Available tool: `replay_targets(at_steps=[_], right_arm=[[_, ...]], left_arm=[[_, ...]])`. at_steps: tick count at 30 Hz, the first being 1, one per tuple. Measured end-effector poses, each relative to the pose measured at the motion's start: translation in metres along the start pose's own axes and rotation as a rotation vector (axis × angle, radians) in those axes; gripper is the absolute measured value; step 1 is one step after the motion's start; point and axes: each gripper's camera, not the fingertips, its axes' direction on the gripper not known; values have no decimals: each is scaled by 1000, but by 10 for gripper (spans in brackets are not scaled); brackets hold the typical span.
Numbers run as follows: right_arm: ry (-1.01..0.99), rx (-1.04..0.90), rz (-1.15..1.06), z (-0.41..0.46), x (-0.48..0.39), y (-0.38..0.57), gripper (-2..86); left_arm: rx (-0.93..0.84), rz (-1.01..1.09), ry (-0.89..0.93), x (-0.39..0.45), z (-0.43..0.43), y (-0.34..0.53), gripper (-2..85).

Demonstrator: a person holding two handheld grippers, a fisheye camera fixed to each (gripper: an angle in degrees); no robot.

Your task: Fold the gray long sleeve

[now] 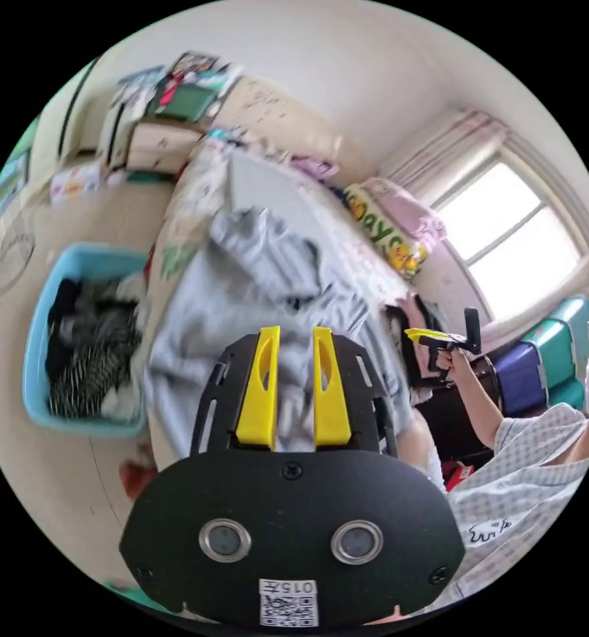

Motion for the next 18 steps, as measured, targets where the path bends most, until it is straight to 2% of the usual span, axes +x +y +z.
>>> replay_targets(at_steps=[3, 6, 11, 13, 18], right_arm=[[-107, -56, 186, 10, 46, 62, 119], [-129, -38, 231, 1, 53, 89, 115], [-208, -71, 193, 2, 47, 88, 83], [-167, -84, 187, 2, 43, 83, 74], [-40, -58, 180, -14, 32, 76, 53]], left_arm=[[-8, -220, -45, -41, -20, 95, 89], [-6, -331, 12, -50, -31, 148, 89], [-14, -298, 35, -33, -34, 155, 74], [-25, -268, 58, -29, -39, 147, 32], [-127, -221, -10, -19, -60, 117, 13]])
